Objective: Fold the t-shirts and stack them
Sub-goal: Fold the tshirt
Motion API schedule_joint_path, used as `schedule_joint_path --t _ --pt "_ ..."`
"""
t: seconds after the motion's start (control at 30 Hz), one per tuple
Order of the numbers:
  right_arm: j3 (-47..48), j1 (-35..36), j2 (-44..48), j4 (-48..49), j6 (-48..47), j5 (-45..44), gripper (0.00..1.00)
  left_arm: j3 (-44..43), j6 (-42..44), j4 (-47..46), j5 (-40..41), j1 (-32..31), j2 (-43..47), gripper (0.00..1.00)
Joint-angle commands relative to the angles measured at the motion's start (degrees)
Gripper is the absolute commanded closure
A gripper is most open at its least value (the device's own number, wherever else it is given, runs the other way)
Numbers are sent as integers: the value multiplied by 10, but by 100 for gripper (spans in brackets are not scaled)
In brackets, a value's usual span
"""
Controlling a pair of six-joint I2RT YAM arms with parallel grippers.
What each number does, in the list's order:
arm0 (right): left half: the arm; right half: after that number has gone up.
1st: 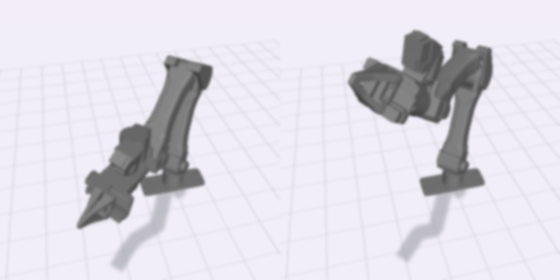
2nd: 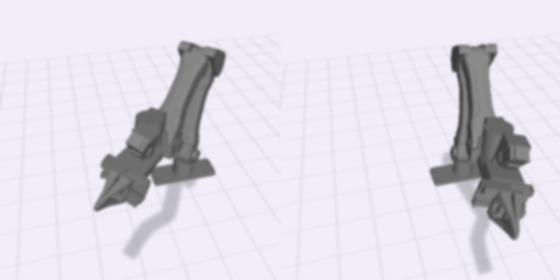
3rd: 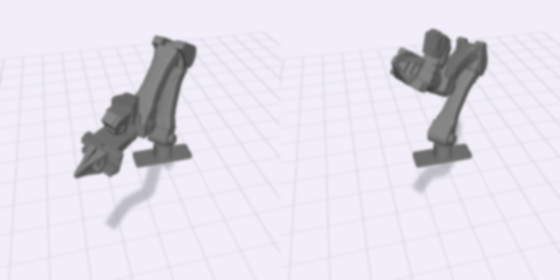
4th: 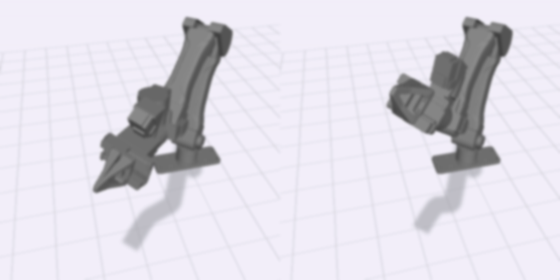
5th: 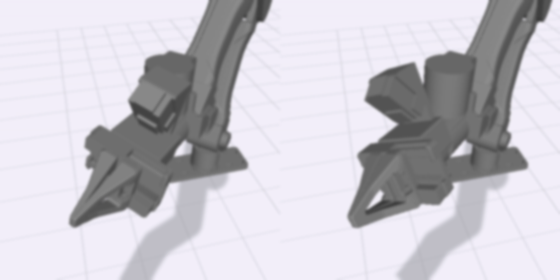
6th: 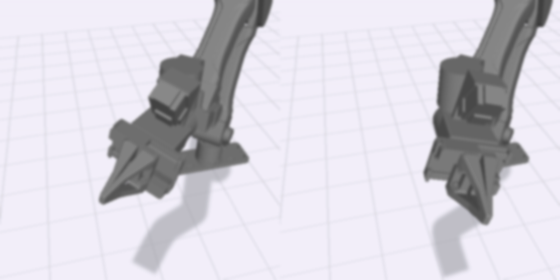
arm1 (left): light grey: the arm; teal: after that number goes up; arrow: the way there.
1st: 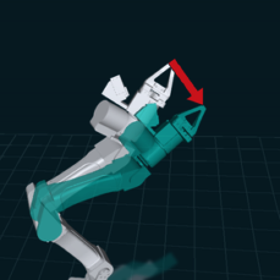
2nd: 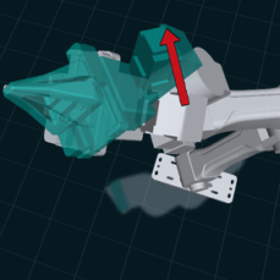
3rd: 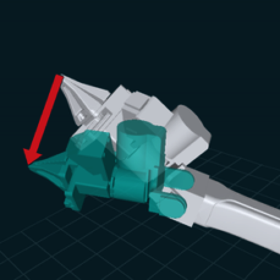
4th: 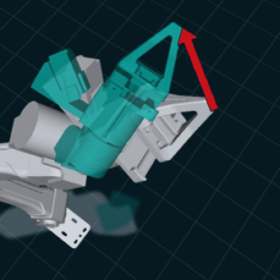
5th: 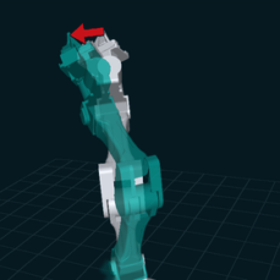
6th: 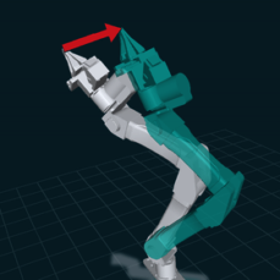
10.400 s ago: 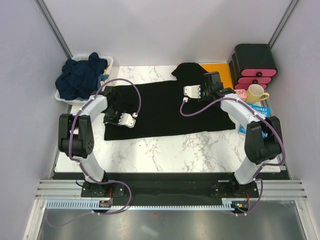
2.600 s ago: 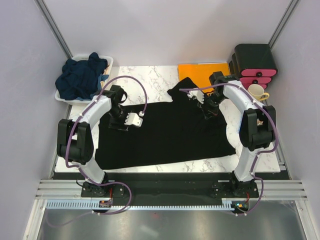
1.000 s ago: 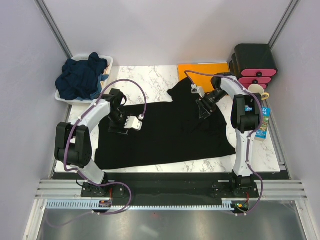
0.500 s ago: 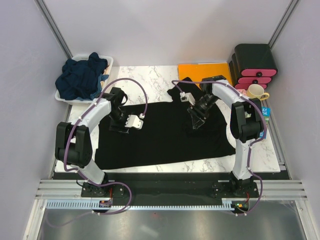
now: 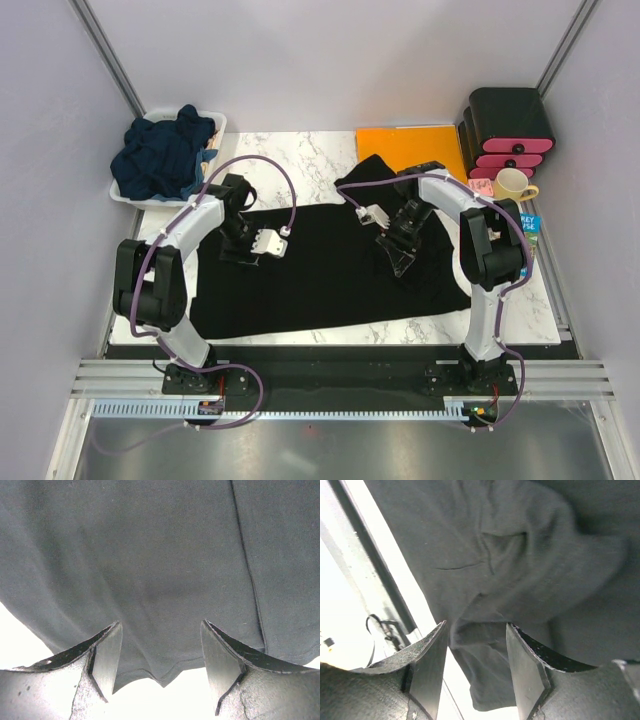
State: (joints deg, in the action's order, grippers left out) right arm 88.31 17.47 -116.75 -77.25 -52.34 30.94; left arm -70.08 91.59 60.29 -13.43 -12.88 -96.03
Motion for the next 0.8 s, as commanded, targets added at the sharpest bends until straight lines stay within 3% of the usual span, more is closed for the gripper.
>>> schedule_joint_path --t 0.0,0.27,0.63,0.73,0.77 --pt "46 0 6 -49 -8 -20 43 -16 11 3 -9 -1 -1 29" --pt "49 0 -13 -21 -8 -7 43 -19 10 -1 -19 -3 -9 29" --pt "160 1 -93 -25 -5 55 43 -26 10 -1 -12 -5 -14 29" --pt "163 1 -104 -26 -6 61 51 -31 10 -1 -12 -5 -17 29" --pt "164 2 -105 -26 -5 62 61 -33 10 -1 -12 -5 -19 29"
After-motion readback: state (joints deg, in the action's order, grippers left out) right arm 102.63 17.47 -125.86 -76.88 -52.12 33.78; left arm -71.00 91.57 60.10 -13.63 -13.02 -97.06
